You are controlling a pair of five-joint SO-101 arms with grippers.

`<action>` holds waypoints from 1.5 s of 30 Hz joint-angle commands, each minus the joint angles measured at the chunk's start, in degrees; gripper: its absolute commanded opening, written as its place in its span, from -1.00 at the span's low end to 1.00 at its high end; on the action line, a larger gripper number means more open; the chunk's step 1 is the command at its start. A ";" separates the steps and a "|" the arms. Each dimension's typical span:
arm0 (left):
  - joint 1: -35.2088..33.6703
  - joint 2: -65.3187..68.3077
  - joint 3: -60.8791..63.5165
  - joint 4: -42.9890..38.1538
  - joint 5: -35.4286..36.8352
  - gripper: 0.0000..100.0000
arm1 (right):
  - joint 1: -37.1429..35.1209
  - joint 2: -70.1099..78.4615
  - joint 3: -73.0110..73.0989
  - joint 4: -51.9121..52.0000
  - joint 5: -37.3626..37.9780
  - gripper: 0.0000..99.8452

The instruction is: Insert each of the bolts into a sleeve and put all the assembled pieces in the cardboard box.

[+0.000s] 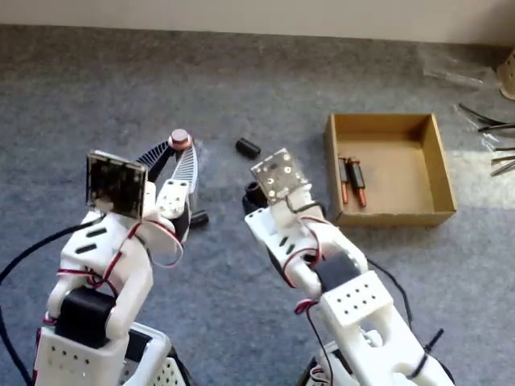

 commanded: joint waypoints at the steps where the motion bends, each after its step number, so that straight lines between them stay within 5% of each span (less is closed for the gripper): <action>1: 0.66 -3.30 1.54 -3.87 0.97 -0.99 | -0.40 -7.96 -2.24 -1.45 0.44 -0.99; 10: 3.12 -3.56 5.41 -13.10 4.31 -0.99 | -0.75 -21.58 5.85 -1.71 0.09 -0.99; 25: 8.75 -6.02 5.85 -13.10 7.74 -0.99 | -4.18 -37.67 22.29 -10.42 0.53 -0.99; 45: 15.87 -20.62 17.27 -16.70 1.85 -0.99 | -9.45 -46.11 27.30 -10.24 0.62 -0.99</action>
